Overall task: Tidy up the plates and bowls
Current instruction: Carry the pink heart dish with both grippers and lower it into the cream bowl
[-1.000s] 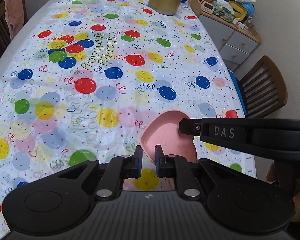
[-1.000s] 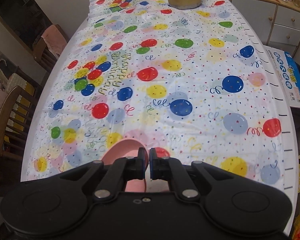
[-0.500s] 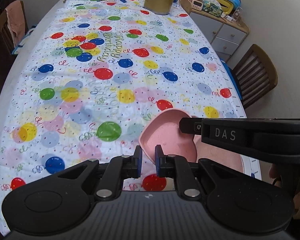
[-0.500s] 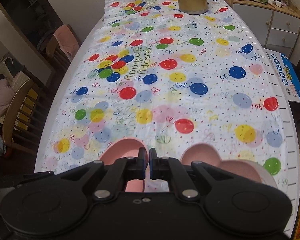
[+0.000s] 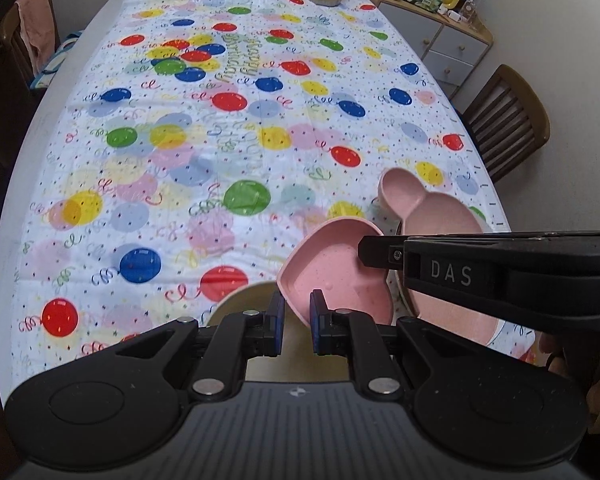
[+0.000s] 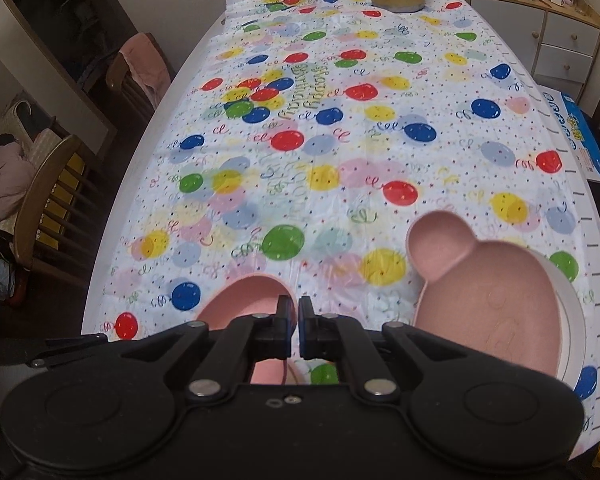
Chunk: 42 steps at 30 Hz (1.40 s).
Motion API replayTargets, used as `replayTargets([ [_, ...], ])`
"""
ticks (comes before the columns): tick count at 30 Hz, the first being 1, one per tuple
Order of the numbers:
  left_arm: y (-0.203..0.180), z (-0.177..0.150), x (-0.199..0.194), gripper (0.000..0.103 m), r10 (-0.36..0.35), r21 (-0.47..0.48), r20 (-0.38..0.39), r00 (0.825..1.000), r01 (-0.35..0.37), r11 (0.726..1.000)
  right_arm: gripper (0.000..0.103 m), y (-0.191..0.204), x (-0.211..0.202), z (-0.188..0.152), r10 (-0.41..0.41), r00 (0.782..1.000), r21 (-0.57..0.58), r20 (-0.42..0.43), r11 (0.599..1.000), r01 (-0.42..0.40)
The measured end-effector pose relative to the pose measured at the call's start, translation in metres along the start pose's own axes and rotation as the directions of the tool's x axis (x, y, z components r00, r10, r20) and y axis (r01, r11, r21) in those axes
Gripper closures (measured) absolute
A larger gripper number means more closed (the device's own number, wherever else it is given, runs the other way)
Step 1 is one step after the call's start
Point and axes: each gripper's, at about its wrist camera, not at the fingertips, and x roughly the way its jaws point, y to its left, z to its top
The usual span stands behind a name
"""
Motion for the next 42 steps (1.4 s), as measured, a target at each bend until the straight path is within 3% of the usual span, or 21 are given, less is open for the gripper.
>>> replayTargets([
  [17,0.023,-0.036,0.024,0.091,0.042,0.028,-0.096,0.994,-0.039,0.999,0.101,0.019,0.036,-0.049,0.021,0.995,0.040,-0.095,0.999,-0.017],
  [33,0.020,-0.035,0.040,0.091,0.092,0.078,-0.110,0.990,-0.084,0.993,0.101,0.024,0.054,-0.056,-0.023,0.994,0.035,-0.106,0.999,0.027],
  [42,0.020,-0.035,0.041,0.091,0.091,0.091,-0.120,0.989,-0.080,0.993,0.091,0.027,0.052,-0.053,-0.020,0.994,0.023,-0.110,0.999,0.023],
])
